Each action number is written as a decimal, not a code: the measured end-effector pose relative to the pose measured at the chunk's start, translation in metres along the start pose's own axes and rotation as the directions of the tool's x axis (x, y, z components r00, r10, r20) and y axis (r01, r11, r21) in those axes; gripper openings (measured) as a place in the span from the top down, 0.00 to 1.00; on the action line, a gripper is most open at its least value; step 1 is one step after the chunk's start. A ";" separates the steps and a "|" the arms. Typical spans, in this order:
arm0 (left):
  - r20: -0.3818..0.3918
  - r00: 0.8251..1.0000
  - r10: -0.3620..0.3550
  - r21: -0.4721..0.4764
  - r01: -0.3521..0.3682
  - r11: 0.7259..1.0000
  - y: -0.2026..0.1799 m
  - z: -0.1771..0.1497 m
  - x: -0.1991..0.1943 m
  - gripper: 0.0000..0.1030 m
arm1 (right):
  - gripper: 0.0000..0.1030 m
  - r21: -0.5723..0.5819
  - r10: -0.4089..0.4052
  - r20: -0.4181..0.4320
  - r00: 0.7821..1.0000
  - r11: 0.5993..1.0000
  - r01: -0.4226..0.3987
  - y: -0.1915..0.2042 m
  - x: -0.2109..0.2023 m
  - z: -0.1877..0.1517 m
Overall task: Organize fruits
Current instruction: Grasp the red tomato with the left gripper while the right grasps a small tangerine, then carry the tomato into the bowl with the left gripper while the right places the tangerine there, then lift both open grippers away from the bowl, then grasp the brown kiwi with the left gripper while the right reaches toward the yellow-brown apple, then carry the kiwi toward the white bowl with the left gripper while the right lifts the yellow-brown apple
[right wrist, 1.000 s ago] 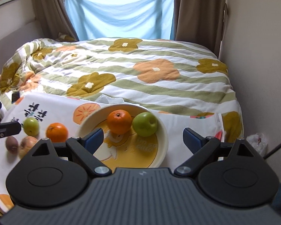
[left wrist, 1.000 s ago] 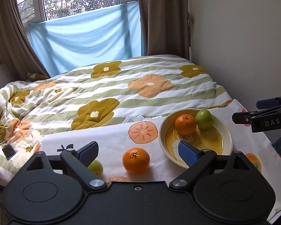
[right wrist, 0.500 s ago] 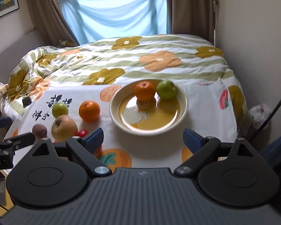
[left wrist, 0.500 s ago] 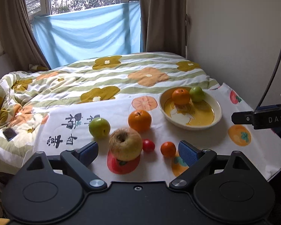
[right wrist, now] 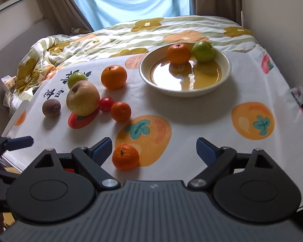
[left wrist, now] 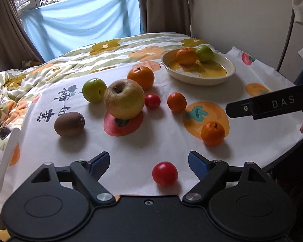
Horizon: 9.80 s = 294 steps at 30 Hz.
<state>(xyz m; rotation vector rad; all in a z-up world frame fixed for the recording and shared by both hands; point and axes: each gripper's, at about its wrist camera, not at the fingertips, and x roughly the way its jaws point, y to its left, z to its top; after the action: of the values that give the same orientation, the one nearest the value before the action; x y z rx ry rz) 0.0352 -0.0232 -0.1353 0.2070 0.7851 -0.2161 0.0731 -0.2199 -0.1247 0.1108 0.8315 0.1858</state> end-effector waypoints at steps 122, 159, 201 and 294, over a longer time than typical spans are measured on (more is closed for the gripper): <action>-0.077 0.997 -0.018 0.042 0.022 0.999 -0.052 0.205 0.148 0.10 | 0.49 -0.098 0.017 -0.064 0.998 0.995 -0.023 -0.149 0.099 0.167; 0.060 0.997 0.043 -0.055 -0.040 0.998 -0.038 0.184 0.065 0.10 | 0.00 -0.166 -0.041 0.034 0.999 0.985 0.046 -0.127 0.056 0.156; -0.005 0.999 0.036 -0.081 -0.036 0.996 0.164 0.056 0.040 0.10 | 0.00 0.065 0.000 0.082 0.997 0.998 -0.005 0.120 0.045 0.065; 0.104 0.989 -0.104 -0.113 0.115 0.987 0.060 0.144 0.014 0.34 | 0.14 0.173 -0.159 0.148 0.976 0.976 0.133 0.007 -0.005 0.113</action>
<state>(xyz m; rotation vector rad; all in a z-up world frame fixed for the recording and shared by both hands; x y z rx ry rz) 0.1581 -0.0049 -0.0400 0.0401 0.7099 -0.2804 0.1532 -0.2167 -0.0440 0.2142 0.6892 -0.0306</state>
